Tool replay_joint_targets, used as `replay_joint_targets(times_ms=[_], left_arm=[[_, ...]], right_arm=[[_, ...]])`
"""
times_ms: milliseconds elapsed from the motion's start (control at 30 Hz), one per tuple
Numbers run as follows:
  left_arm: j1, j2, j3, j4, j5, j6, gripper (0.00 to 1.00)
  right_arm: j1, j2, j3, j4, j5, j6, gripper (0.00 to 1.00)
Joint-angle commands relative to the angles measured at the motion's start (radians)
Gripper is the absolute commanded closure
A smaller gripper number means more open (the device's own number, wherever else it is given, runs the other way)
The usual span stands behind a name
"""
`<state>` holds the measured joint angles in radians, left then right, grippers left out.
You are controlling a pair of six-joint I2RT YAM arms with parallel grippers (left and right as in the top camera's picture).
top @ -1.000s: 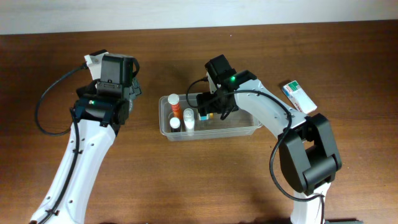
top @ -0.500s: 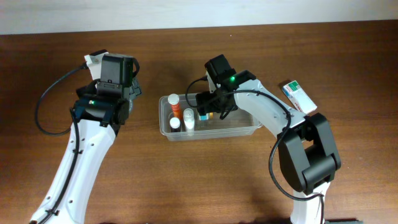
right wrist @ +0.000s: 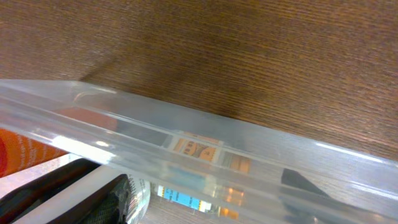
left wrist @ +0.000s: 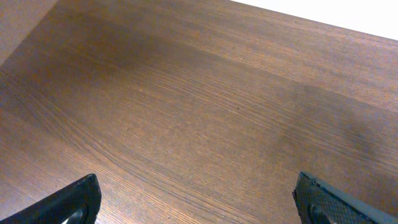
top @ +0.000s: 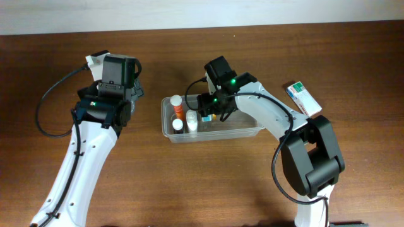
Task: Pack container
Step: 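Lower the jar into the container and open the right gripper, then move right gripper back over the white-and-green medicine box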
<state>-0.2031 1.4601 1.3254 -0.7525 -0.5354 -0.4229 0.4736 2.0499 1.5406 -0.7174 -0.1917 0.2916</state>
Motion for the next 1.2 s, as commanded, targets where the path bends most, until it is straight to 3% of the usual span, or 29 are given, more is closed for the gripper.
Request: replay_joint_targets(times_ms=[0, 333, 500, 567, 733, 1033, 1167], left_arm=[[0.003, -0.021, 0.002, 0.000, -0.011, 0.006, 0.01], [0.003, -0.021, 0.002, -0.001, -0.011, 0.006, 0.01], [0.003, -0.021, 0.002, 0.000, -0.011, 0.006, 0.01], [0.003, -0.021, 0.002, 0.000, -0.011, 0.006, 0.00], [0.003, -0.020, 0.002, 0.000, -0.011, 0.006, 0.01], [0.003, -0.020, 0.002, 0.000, -0.011, 0.005, 0.01], [0.003, -0.021, 0.002, 0.000, -0.011, 0.006, 0.01]], right_arm=[[-0.018, 0.018, -0.005, 0.000, -0.068, 0.005, 0.33], [-0.022, 0.018, -0.013, 0.003, -0.060, 0.002, 0.47], [-0.033, 0.007, -0.008, 0.003, -0.076, 0.002, 0.65], [-0.050, -0.019, -0.001, -0.001, -0.103, 0.001, 0.67], [-0.127, -0.159, 0.003, -0.030, -0.145, -0.006, 0.67], [-0.410, -0.399, 0.003, -0.175, -0.129, -0.149, 0.66], [-0.555, -0.394, 0.002, -0.183, 0.008, -0.244, 0.54]])
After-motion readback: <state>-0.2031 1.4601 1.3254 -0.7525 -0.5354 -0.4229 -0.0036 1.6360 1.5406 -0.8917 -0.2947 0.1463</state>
